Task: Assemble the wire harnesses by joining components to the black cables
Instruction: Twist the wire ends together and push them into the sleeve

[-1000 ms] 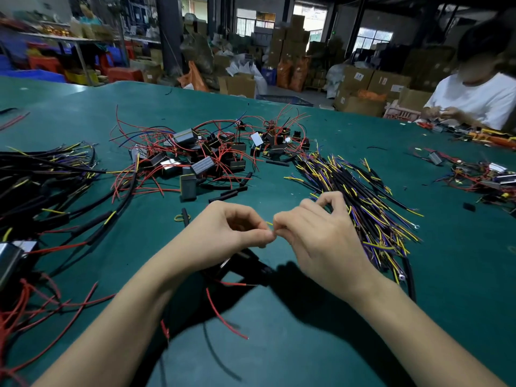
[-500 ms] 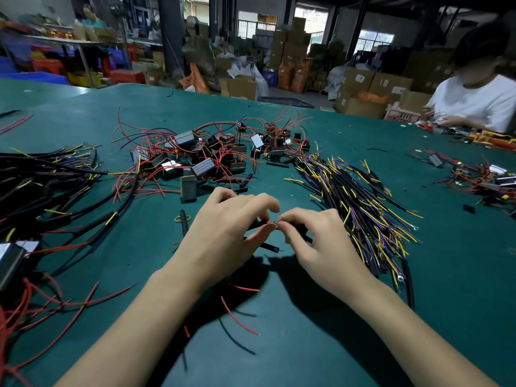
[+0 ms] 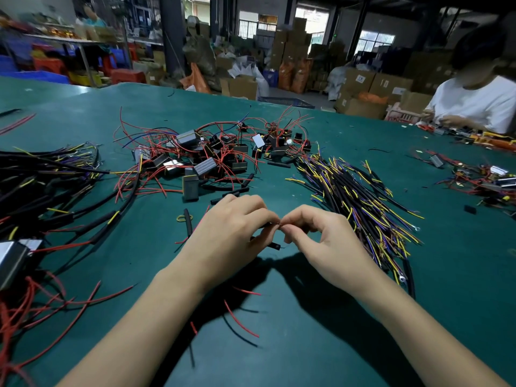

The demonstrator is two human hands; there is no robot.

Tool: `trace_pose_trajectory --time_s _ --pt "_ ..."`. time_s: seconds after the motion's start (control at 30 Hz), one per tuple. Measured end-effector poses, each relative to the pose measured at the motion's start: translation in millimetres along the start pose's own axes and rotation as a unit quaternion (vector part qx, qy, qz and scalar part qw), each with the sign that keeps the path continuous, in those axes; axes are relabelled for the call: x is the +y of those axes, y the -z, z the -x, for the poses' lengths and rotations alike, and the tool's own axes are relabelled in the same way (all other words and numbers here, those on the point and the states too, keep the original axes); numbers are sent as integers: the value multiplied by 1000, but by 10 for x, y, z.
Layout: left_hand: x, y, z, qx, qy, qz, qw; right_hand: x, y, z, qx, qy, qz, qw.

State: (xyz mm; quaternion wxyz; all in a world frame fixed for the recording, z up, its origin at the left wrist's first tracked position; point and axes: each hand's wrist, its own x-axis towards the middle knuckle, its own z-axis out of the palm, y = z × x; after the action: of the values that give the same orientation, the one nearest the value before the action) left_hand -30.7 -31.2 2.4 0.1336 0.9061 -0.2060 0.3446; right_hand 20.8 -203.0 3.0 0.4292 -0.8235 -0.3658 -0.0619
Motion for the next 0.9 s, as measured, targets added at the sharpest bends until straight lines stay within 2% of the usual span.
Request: trace_pose_trajectory --time_s 0.03,0.1,0.17,0.23,0.33,0.43,0.57,0.63,0.7,0.77,0.83,0.9 --pt "4 -3 2 -11 9 6 1000 8 5 5 1 15 36 999" --pt "21 -16 9 -37 35 25 998 32 -5 12 21 77 180 980" --pt "51 -41 19 -48 93 82 991 52 -35 21 63 147 338 928" --pt "48 -55 21 -47 171 160 971 51 -69 23 94 191 435 875" --pt "14 -25 10 -93 258 241 931 55 -115 11 120 206 475 847" --pt "20 2 -6 -120 296 275 907 59 -122 14 132 220 484 836" --pt "47 55 -52 -114 322 390 855 43 -120 1 138 244 438 854" --pt "58 71 -53 -96 330 422 839 45 -116 -3 131 222 364 895" --pt "70 53 -39 -79 322 405 852 44 -107 16 108 152 238 953" --pt "83 22 -25 -69 294 348 887 34 -96 43 74 39 93 992" --pt "88 -2 -15 -49 264 308 913 20 -84 34 51 -58 -18 997" --pt "77 -19 -8 -24 242 282 928 9 -57 -7 34 -134 -107 985"
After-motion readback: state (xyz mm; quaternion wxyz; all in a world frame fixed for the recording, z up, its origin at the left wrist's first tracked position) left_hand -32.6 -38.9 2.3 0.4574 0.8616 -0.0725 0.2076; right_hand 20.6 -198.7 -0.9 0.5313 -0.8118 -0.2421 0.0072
